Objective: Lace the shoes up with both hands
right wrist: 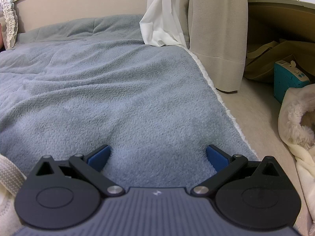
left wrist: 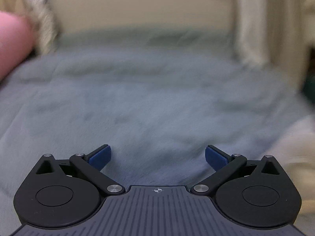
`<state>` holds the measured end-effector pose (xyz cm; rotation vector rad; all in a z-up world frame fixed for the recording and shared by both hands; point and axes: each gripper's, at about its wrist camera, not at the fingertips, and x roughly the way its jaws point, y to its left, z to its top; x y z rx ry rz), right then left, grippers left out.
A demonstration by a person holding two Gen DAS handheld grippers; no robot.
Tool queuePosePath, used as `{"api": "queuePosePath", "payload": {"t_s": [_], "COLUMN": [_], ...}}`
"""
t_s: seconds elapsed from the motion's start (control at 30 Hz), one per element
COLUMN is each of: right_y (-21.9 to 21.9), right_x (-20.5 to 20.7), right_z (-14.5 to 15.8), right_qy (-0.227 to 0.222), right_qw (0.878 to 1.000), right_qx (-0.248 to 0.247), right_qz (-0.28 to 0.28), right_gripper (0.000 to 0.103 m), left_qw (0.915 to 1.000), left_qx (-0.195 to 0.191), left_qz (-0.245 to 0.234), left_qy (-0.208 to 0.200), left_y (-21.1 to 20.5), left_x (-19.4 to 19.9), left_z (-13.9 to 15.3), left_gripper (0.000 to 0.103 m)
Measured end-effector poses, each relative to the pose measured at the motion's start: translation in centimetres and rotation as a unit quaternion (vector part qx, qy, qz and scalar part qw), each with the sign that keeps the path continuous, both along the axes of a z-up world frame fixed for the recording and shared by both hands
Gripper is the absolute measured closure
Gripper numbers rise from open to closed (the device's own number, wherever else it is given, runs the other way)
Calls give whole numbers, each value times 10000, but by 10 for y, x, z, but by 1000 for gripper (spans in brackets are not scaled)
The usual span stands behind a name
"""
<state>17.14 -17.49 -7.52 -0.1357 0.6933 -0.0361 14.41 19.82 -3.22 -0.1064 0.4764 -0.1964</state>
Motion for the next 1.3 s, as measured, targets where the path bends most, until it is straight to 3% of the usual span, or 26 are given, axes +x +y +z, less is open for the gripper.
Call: {"api": "queuePosePath", "payload": {"t_s": [0.07,0.1,0.13,0.17,0.23,0.3,0.4,0.53,0.63,0.7,0.77,0.8,0.87,0.93,1.07,1.17,1.3], "right_y": [0,0,-1,-1,0,-1,0,5,2,1,11,15,10,5,4,-23,-6], "right_x": [0,1,1,1,2,2,3,10,14,16,18,22,34,31,30,15,31], "right_z": [0,0,0,0,-1,-1,-1,5,14,19,16,12,1,-4,-2,-6,-8], "right_qy": [0,0,1,4,-3,-26,-17,85,-17,-166,-202,-73,300,221,212,265,216], "right_qw": [10000,10000,10000,10000,10000,10000,10000,9992,9942,9877,9842,9840,9827,9828,9835,9841,9833], "right_qx": [0,1,1,0,5,23,0,-95,340,712,453,350,732,874,851,896,861], "right_qz": [5,7,8,12,17,18,25,383,1025,1383,1699,1746,1672,1612,1581,1513,1591], "right_gripper": [0,0,0,0,0,0,0,0,0,0,0,0,0,0,0,0,0], "left_qw": [9883,9748,9560,9398,9296,9318,9429,9479,9422,9356,9242,9232,9228,9220,9217,9216,9212], "left_qx": [-516,-700,-785,-736,-506,-457,-346,-419,-55,437,793,711,411,113,86,92,78], "left_qz": [-949,-1539,-2225,-2751,-3197,-3185,-2796,-2842,-3154,-3337,-3595,-3667,-3782,-3858,-3868,-3870,-3880], "left_qy": [-1080,-1453,-1745,-1889,-1765,-1679,-1778,-1376,-1125,-1071,-1014,-908,-612,-301,-271,-276,-265], "left_y": [13,14,11,4,-17,-25,-23,-21,-37,-52,-66,-65,-58,-52,-50,-49,-49], "left_x": [-37,-49,-59,-66,-70,-64,-52,-32,-26,-24,-21,-18,-9,1,3,2,4], "left_z": [17,21,24,25,22,15,4,-11,-18,-22,-27,-29,-33,-36,-38,-37,-36], "left_gripper": [0,0,0,0,0,0,0,0,0,0,0,0,0,0,0,0,0]}}
